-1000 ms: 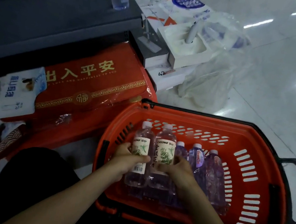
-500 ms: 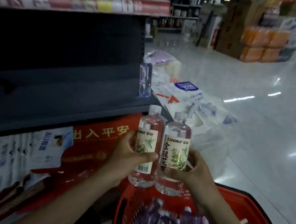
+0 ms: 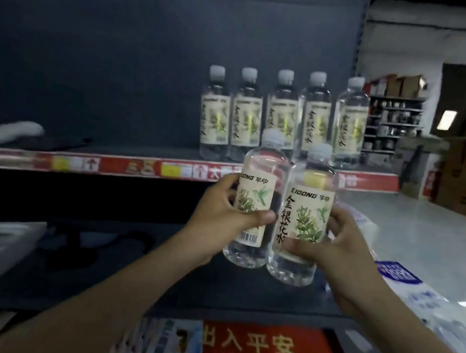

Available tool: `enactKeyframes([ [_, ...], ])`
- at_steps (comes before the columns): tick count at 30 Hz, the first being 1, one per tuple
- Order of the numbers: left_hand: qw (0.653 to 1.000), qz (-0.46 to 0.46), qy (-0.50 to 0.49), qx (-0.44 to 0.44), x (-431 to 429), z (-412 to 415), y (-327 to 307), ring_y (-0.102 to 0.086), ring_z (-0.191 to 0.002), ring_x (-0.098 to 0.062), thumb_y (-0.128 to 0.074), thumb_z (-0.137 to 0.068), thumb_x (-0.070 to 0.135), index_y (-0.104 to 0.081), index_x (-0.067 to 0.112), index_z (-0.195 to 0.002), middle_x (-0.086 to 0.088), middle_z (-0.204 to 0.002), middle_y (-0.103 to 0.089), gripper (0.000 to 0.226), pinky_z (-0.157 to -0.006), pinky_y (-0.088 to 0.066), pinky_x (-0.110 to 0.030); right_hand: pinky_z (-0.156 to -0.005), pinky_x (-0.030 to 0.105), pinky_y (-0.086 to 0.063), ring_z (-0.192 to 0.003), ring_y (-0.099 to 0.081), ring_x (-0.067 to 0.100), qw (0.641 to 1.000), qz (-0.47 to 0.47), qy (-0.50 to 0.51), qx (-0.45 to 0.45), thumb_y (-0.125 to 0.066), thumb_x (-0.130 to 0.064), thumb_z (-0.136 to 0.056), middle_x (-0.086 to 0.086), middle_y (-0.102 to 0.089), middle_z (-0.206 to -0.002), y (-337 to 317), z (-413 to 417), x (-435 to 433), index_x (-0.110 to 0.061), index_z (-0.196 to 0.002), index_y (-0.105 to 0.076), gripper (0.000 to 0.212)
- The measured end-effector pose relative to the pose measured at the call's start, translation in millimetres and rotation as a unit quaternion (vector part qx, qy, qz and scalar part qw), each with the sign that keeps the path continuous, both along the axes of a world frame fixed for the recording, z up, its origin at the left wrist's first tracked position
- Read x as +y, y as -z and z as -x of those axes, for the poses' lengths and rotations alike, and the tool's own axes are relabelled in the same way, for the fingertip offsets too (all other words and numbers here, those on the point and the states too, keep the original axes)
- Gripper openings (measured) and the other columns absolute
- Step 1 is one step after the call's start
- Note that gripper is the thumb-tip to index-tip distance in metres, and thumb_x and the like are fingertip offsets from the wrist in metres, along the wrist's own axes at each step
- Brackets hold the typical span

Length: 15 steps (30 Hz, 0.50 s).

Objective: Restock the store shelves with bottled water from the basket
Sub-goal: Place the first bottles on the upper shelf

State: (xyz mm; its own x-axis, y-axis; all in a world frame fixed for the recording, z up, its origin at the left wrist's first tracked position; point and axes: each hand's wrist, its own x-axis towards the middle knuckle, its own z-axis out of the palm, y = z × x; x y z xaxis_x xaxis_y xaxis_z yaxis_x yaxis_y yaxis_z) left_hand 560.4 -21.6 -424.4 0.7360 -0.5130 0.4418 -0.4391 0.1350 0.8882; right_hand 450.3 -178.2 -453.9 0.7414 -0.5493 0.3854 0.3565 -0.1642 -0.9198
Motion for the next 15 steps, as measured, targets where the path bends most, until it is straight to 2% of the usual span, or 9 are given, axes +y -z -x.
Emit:
enactKeyframes([
  [2, 0.999, 0.009, -0.029, -0.027, 16, -25, -25, -0.069, -0.104, -0.013, -0.088, -0.067, 0.013, -0.058, 0.025, -0.122, 0.003, -0.112, -0.072, 0.064, -0.092, -0.056, -0.042, -0.072, 0.03, -0.059, -0.099, -0.07, 0.018, 1.0, 0.014, -0.015, -0.018, -0.086, 0.01, -0.058, 0.001, -0.068, -0.115, -26, -35, 14, -0.014, -0.125, -0.047, 0.081],
  [4, 0.996, 0.013, -0.067, -0.058, 32, -51, -48, -0.069, -0.103, -0.009, -0.088, -0.068, 0.015, -0.057, 0.023, -0.123, 0.006, -0.112, -0.071, 0.064, -0.091, -0.056, -0.039, -0.071, 0.029, -0.059, -0.1, -0.069, 0.019, 0.999, 0.023, -0.032, -0.036, -0.088, 0.008, -0.057, -0.001, -0.065, -0.116, -51, -69, 29, -0.015, -0.126, -0.044, 0.084],
  [7, 0.988, 0.027, -0.123, -0.092, 56, -91, -78, -0.069, -0.101, -0.011, -0.088, -0.067, 0.016, -0.056, 0.019, -0.126, 0.005, -0.111, -0.072, 0.067, -0.09, -0.057, -0.041, -0.062, 0.027, -0.059, -0.096, -0.067, 0.019, 0.996, 0.033, -0.069, -0.053, -0.083, 0.011, -0.065, -0.002, -0.06, -0.115, -85, -113, 57, -0.017, -0.128, -0.038, 0.082],
  [11, 0.979, 0.048, -0.168, -0.102, 87, -138, -99, -0.07, -0.101, -0.014, -0.087, -0.068, 0.015, -0.055, 0.018, -0.128, 0.002, -0.112, -0.071, 0.068, -0.088, -0.058, -0.041, -0.076, 0.041, -0.062, -0.095, -0.069, 0.025, 0.992, 0.048, -0.097, -0.065, -0.078, 0.016, -0.068, -0.002, -0.06, -0.105, -114, -166, 89, -0.02, -0.13, -0.036, 0.083],
  [15, 0.977, 0.071, -0.183, -0.086, 109, -177, -106, -0.069, -0.103, -0.018, -0.086, -0.07, 0.013, -0.053, 0.018, -0.129, 0.0, -0.115, -0.07, 0.067, -0.088, -0.058, -0.043, -0.077, 0.043, -0.062, -0.094, -0.069, 0.027, 0.989, 0.068, -0.117, -0.054, -0.078, 0.015, -0.068, 0.001, -0.061, -0.108, -125, -211, 110, -0.023, -0.13, -0.037, 0.083],
])
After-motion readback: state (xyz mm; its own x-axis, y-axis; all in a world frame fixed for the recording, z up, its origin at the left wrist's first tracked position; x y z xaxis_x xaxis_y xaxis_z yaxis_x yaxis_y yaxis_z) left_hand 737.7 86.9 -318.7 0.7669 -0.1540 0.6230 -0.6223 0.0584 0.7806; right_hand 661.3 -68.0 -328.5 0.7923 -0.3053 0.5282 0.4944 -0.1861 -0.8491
